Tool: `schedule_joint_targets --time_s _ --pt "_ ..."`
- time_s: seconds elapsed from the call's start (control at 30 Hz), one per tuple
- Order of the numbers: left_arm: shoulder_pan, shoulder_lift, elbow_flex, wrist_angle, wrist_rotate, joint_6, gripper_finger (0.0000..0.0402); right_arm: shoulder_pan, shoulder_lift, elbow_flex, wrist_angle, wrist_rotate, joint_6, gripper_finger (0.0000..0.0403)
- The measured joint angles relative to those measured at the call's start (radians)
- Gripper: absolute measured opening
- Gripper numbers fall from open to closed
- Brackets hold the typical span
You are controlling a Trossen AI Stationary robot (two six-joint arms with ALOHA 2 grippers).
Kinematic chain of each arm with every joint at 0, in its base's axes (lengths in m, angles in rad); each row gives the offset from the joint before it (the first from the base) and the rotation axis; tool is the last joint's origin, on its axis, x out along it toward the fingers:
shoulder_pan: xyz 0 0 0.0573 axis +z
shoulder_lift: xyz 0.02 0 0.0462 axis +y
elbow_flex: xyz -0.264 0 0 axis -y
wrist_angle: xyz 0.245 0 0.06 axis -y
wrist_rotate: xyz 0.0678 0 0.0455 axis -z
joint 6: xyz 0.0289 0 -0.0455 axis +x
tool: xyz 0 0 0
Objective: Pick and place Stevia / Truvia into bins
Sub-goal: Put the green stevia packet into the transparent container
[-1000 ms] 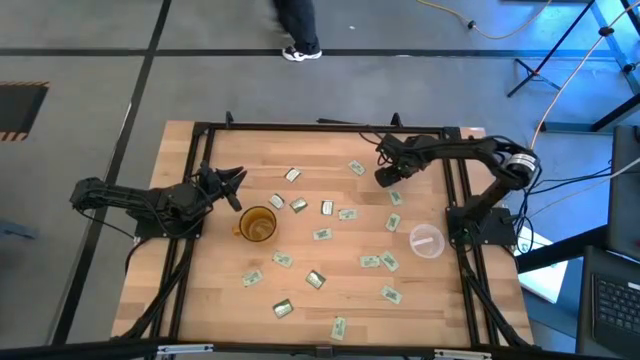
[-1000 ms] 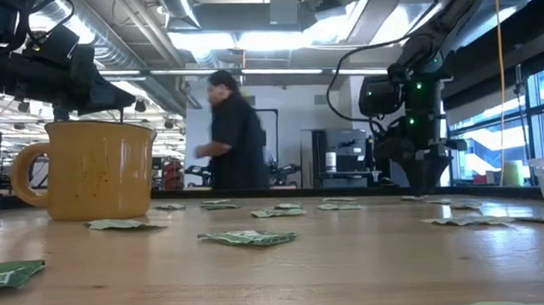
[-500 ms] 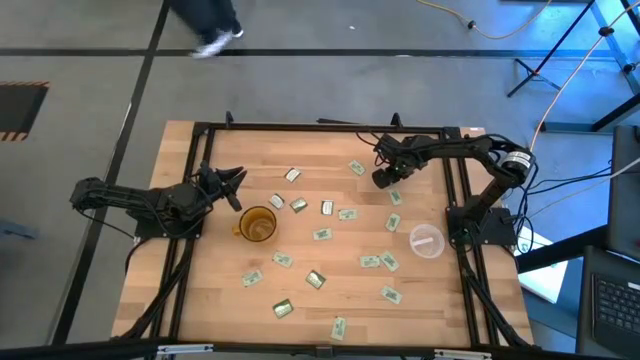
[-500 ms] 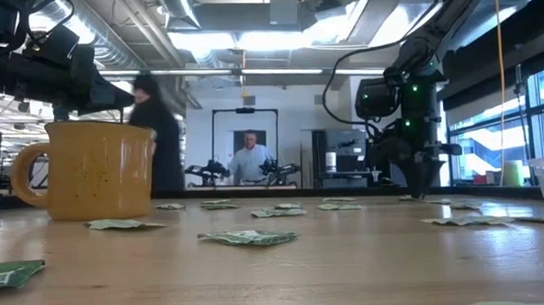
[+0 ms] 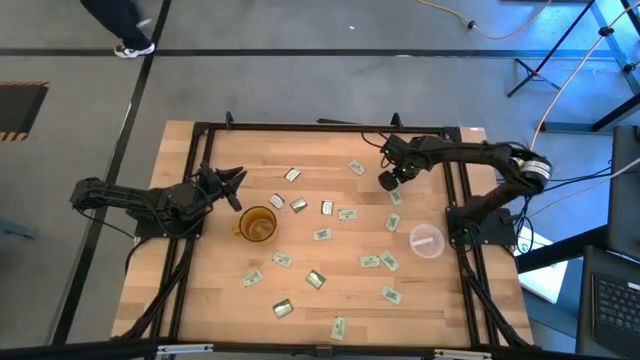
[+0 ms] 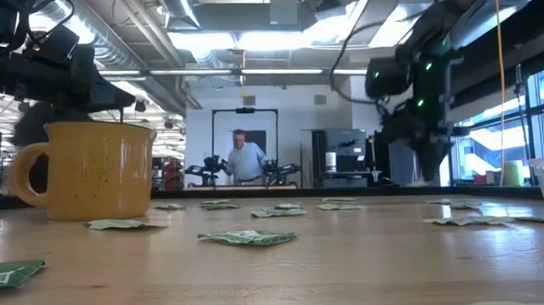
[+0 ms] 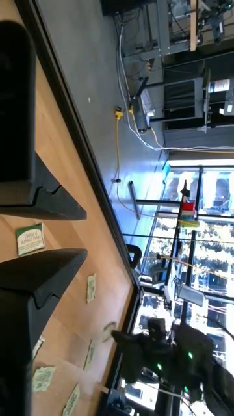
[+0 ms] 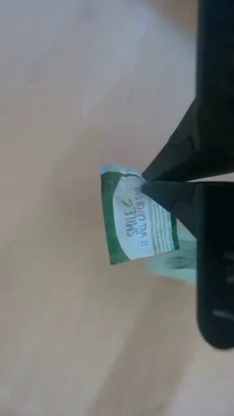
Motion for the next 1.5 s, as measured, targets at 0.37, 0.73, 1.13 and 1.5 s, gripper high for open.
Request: schedule_joint_targets --time_s 0.37,0.73,1.13,1.5 --pt "0.000 0.000 0.000 0.000 -0.001 0.000 0.0075 0.211 -0.327 0.093 -0.359 -0.035 0.156 0.0001" --pt "0.000 0.000 0.000 0.000 -0.001 0.000 0.0075 0.582 -0.402 0.033 -0.517 -0.172 0.622 0.0002" --pt "0.000 0.000 0.000 0.000 -0.001 0.000 0.0075 0.881 -0.393 -0.145 -0.326 -0.238 0.976 0.0002" --pt "0.000 0.000 0.000 0.000 0.000 0.000 0.0075 0.901 -0.393 -0.273 -0.214 -0.240 1.023 0.0007"
